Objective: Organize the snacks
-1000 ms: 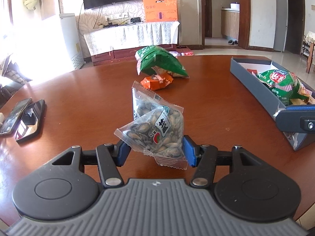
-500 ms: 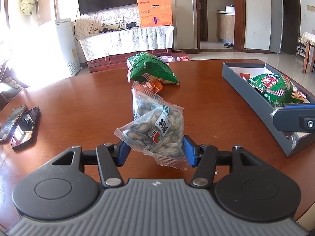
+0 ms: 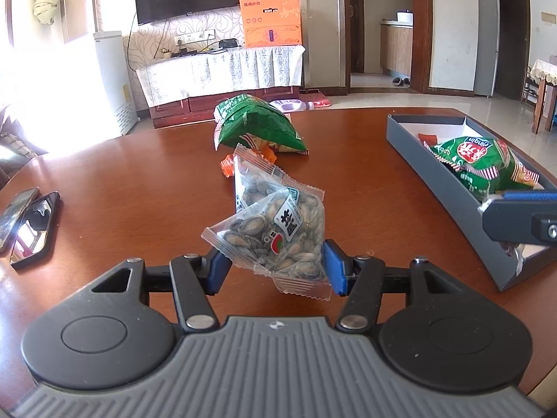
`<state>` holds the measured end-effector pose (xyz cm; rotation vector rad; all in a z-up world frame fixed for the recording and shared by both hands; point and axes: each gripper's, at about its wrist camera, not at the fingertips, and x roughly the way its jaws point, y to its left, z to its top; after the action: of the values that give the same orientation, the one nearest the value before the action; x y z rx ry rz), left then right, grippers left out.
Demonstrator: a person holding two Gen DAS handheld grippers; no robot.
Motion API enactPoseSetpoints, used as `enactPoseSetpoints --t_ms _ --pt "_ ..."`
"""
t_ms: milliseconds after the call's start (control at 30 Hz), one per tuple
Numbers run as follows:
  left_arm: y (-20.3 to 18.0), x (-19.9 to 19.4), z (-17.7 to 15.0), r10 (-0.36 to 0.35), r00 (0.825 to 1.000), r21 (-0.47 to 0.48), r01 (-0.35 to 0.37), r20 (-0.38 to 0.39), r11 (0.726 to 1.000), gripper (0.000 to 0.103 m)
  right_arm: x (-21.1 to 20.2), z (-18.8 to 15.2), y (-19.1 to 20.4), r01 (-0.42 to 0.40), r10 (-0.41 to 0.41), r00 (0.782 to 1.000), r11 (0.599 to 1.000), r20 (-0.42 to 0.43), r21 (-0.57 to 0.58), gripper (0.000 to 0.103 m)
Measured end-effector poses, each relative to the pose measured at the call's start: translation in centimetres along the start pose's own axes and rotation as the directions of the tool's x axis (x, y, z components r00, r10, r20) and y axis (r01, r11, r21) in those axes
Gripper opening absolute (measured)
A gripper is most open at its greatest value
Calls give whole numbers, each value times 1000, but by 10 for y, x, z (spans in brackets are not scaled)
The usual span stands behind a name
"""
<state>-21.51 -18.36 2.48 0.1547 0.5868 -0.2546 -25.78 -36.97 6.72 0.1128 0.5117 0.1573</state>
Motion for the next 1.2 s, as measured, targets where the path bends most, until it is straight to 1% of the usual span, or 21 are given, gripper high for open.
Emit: enactPoseSetpoints --t_ms 833,1200 --pt "-37 13 28 -46 999 42 45 15 998 62 -11 3 -24 26 -28 999 999 41 35 18" --pt "-61 14 44 -75 997 70 73 25 995 62 -16 5 -41 46 -50 996 997 70 61 18"
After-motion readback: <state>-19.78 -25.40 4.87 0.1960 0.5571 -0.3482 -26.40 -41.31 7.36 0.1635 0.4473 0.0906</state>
